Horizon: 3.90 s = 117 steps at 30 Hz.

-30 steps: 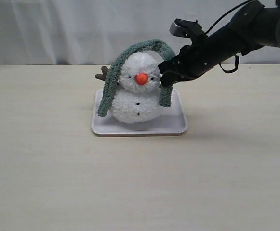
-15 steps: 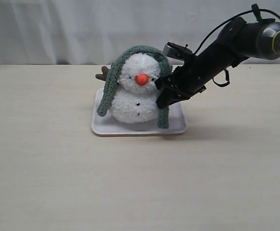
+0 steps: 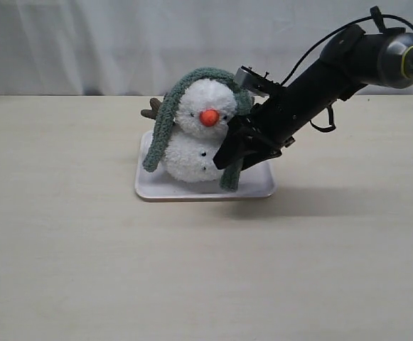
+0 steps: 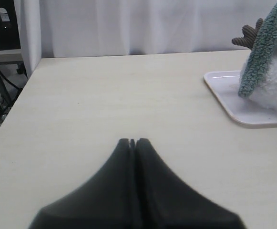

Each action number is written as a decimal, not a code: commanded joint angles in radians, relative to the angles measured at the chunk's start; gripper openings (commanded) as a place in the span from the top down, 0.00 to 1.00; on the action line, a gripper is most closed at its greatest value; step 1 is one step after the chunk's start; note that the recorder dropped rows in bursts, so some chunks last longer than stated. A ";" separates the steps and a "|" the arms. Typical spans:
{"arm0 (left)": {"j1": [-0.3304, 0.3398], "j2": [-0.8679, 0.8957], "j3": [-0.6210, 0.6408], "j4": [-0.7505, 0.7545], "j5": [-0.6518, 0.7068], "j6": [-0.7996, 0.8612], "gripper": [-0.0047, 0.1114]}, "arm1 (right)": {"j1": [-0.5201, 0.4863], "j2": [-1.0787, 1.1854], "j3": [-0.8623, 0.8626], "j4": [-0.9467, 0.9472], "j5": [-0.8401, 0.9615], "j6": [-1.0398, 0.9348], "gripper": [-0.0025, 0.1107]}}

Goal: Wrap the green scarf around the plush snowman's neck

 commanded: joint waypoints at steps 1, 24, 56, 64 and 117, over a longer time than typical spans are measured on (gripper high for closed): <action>-0.002 -0.002 0.002 0.001 -0.015 -0.004 0.96 | 0.001 -0.009 -0.005 -0.085 0.016 0.075 0.45; -0.002 -0.002 0.002 0.001 -0.013 -0.004 0.96 | 0.007 -0.228 -0.026 -0.019 -0.431 -0.008 0.94; -0.002 -0.002 0.002 0.001 -0.016 -0.004 0.96 | 0.159 0.103 -0.381 -0.306 -0.516 0.237 0.94; -0.002 -0.002 0.002 0.001 -0.016 -0.004 0.96 | 0.163 0.118 -0.381 -0.343 -0.449 0.240 0.94; -0.002 -0.002 0.002 0.001 -0.020 -0.004 0.96 | 0.428 0.181 -0.589 -1.002 -0.220 0.680 0.94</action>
